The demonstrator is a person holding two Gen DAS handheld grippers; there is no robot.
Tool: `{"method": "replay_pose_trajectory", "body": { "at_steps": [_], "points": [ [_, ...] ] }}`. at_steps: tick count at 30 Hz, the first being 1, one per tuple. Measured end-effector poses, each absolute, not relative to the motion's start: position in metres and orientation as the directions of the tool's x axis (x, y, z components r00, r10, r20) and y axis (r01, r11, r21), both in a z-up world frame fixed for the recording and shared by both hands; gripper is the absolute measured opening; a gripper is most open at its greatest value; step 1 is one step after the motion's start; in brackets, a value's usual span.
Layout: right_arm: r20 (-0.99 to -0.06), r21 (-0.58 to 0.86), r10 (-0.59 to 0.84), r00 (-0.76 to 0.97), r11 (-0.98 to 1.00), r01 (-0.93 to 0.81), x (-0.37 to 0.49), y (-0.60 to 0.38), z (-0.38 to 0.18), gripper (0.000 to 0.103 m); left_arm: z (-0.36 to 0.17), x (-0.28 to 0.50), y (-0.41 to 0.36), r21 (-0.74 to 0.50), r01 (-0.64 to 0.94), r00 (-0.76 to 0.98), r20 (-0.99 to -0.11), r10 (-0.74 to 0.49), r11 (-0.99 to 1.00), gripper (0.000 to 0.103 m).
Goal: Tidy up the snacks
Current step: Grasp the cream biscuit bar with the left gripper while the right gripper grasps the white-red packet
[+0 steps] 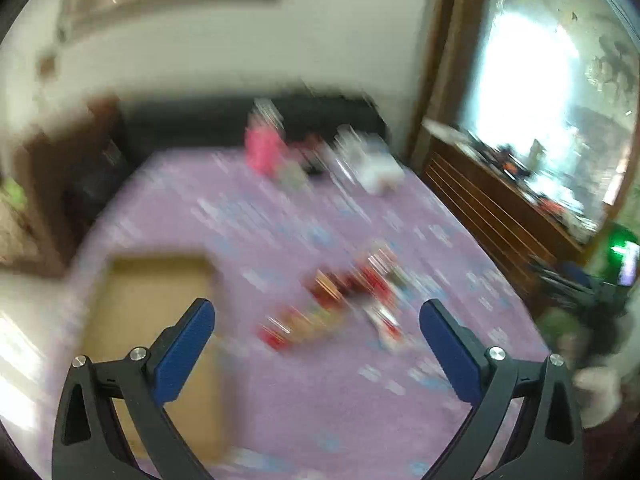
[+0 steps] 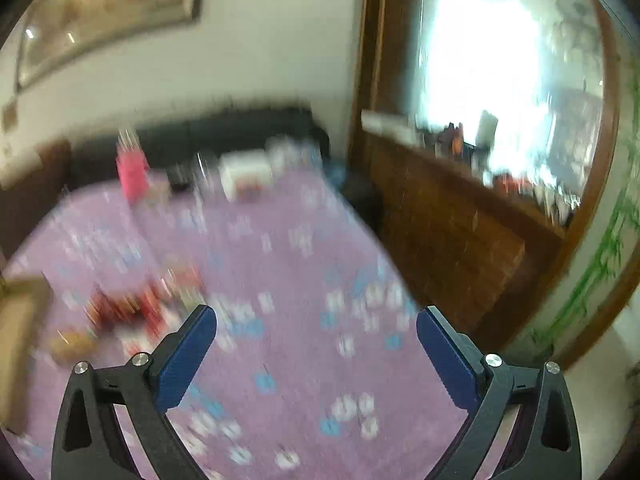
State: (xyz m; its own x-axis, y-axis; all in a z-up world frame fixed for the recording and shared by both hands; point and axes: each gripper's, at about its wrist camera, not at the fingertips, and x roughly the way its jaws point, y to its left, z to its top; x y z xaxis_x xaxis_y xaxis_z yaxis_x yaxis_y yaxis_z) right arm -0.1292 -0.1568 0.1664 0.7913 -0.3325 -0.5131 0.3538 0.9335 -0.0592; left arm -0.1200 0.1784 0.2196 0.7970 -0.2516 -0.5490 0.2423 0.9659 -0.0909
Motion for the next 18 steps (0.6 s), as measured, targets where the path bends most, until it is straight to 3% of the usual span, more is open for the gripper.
{"method": "replay_pose_trajectory", "body": {
  "at_steps": [4,5,7,8,9,11,13,15,18],
  "points": [
    [-0.505,0.048,-0.160,0.848,0.976,0.212,-0.116,-0.144,0.200,0.102,0.278,-0.122,0.217,0.069,0.051,0.913,-0.407,-0.018,0.996,0.103],
    [-0.547,0.107,-0.059,0.835,0.985,0.139,-0.095,-0.135,0.190,0.102,0.280,-0.118,0.221,0.069,0.051,0.910,-0.415,-0.017,0.996,0.103],
    [-0.568,0.128,-0.016,0.823,0.986,0.107,-0.090,-0.129,0.180,0.102,0.270,-0.108,0.227,0.004,0.105,0.888,-0.451,-0.092,0.994,0.103],
    [-0.627,0.152,0.060,0.777,0.987,0.046,-0.073,-0.113,0.149,0.099,0.256,-0.102,0.226,-0.054,0.143,0.869,-0.472,-0.151,0.988,0.103],
    [-0.654,0.158,0.088,0.751,0.987,0.023,-0.066,-0.104,0.133,0.095,0.241,-0.095,0.221,-0.088,0.174,0.845,-0.498,-0.195,0.981,0.103],
    [-0.716,0.196,0.151,0.681,0.981,-0.011,-0.046,-0.086,0.097,0.075,0.212,-0.083,0.205,-0.104,0.221,0.790,-0.565,-0.240,0.970,0.100],
    [-0.740,0.241,0.199,0.642,0.970,-0.023,-0.037,-0.078,0.070,0.071,0.174,-0.071,0.181,-0.133,0.275,0.718,-0.631,-0.295,0.952,0.068],
    [-0.753,0.245,0.214,0.623,0.969,-0.037,-0.032,-0.068,0.050,0.071,0.148,-0.056,0.169,-0.186,0.324,0.635,-0.684,-0.359,0.928,0.062],
    [-0.774,0.221,0.205,0.599,0.974,-0.048,-0.024,-0.060,0.033,0.071,0.107,-0.037,0.143,-0.168,0.355,0.569,-0.742,-0.355,0.920,0.062]
  ]
}}
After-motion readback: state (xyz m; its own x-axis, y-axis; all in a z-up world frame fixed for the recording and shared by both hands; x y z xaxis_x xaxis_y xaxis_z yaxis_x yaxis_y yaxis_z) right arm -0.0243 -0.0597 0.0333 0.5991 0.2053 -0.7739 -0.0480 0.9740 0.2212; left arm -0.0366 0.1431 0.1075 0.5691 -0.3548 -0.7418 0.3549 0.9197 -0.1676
